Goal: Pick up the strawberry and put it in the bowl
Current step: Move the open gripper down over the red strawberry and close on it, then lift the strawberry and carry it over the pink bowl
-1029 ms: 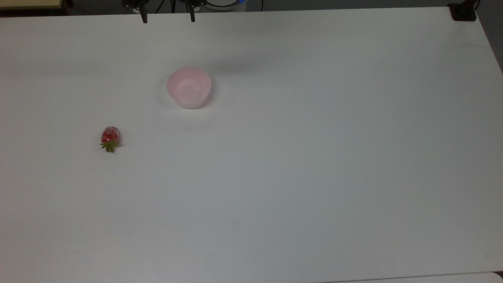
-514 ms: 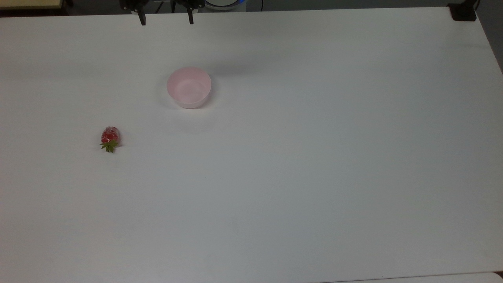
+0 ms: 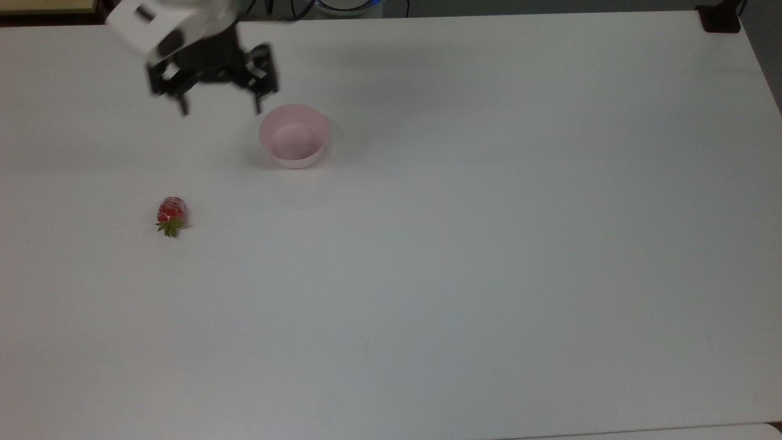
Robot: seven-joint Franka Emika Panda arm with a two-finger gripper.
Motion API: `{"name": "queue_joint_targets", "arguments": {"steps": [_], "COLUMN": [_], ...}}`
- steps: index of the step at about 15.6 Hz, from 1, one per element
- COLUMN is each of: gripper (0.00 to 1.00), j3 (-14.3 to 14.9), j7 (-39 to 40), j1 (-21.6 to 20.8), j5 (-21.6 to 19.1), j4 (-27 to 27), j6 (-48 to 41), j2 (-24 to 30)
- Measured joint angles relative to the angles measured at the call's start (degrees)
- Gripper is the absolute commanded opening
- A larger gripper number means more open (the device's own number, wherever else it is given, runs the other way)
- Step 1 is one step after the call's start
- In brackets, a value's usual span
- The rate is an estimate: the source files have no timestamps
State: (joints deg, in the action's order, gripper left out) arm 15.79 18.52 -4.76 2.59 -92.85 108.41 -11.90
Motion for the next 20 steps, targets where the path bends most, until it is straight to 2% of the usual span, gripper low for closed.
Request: {"name": "queue_joint_targets", "arguments": {"steps": [2,4,8,11,14,15,17,18,19,20], "gripper": [1.00,1.00,0.96,0.87,0.80,0.69,0.37,0.26,0.17,0.12], "j3": [3.7,5.5,5.8,5.8,5.8,5.9,5.9,5.9,5.9,5.9], "j7": [6.4,8.9,9.2,9.2,9.3,9.5,10.0,10.3,10.7,11.3], "j1": [0.3,0.6,1.0,1.8,2.3,2.5,2.6,2.7,2.8,2.9], "j5": [-0.1,-0.1,-0.5,-2.8,-3.0,-3.0,-3.0,-3.0,-3.0,-3.0], "j4": [0.1,0.2,0.4,0.3,0.3,0.2,-0.2,-0.3,-0.4,-0.4], "j6": [4.8,7.9,13.8,19.4,21.2,21.2,21.2,21.2,21.2,21.2], "j2": [-4.4,-8.4,-14.7,-18.0,-20.0,-20.3,-20.8,-21.0,-21.1,-21.2]}}
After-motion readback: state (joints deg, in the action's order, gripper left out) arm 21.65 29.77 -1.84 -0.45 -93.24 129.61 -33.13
